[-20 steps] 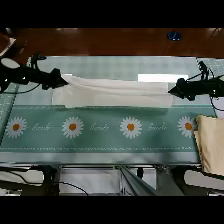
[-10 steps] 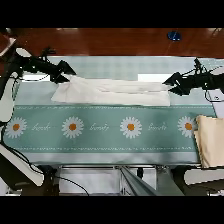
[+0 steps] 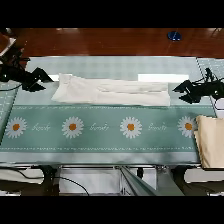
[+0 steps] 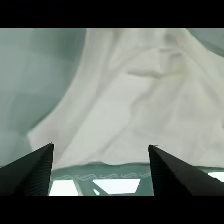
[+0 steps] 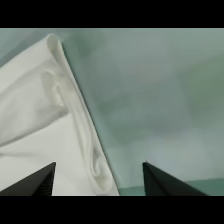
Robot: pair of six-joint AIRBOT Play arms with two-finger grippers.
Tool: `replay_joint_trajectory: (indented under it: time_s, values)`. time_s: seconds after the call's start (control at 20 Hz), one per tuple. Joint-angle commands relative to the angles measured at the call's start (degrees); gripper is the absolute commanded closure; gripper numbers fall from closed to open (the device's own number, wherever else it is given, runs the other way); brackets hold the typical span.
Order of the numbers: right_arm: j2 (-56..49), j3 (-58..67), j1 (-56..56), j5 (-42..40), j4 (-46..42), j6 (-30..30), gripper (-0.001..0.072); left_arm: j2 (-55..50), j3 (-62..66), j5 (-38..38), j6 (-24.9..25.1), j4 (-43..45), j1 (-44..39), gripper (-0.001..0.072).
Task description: Fold the shirts.
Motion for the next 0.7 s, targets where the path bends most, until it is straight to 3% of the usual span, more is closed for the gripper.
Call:
replay_joint_trajectory:
  time_s: [0.0, 0.1, 0.2, 0.25, 0.35, 0.4, 0.45, 0.5, 0.65]
  values:
    - [-2.54, -2.03, 1.60, -4.70, 8.26, -3.04, 0.0094, 17.07, -22.43, 20.79, 4.35, -7.39, -3.78, 0.0007]
    - [-5.05, -2.03, 3.23, -4.90, 10.73, -3.43, 0.0095, 22.82, -29.70, 27.08, 4.83, -7.82, -7.78, 0.0008]
    - [-7.08, -1.68, 5.35, -4.61, 11.58, -3.82, 0.0108, 23.28, -30.84, 27.12, 4.83, -7.85, -10.82, 0.0008]
    - [-7.69, -0.92, 6.67, -4.15, 11.54, -4.02, 0.0232, 22.91, -30.82, 27.21, 4.85, -7.85, -12.31, 0.0008]
    - [-7.61, 1.70, 8.59, -2.51, 11.52, -5.68, 0.0693, 22.16, -30.67, 27.30, 4.85, -7.87, -15.06, 0.0012]
    - [-7.28, 3.56, 8.74, -0.17, 11.45, -6.16, 0.0685, 21.90, -30.67, 27.17, 4.87, -7.87, -16.28, 0.0097]
    - [-6.21, 5.16, 8.68, 2.75, 11.10, -6.82, 0.0685, 21.77, -30.67, 27.10, 4.87, -7.87, -17.66, 0.0456]
    - [-4.13, 5.55, 8.15, 4.70, 9.44, -6.75, 0.0685, 21.73, -30.62, 27.21, 5.51, -7.89, -19.34, 0.0677]
    - [8.55, 2.43, 7.54, 9.88, -4.17, -3.91, 0.0685, 21.11, -29.40, 27.78, 6.56, -7.85, -27.21, 0.0687]
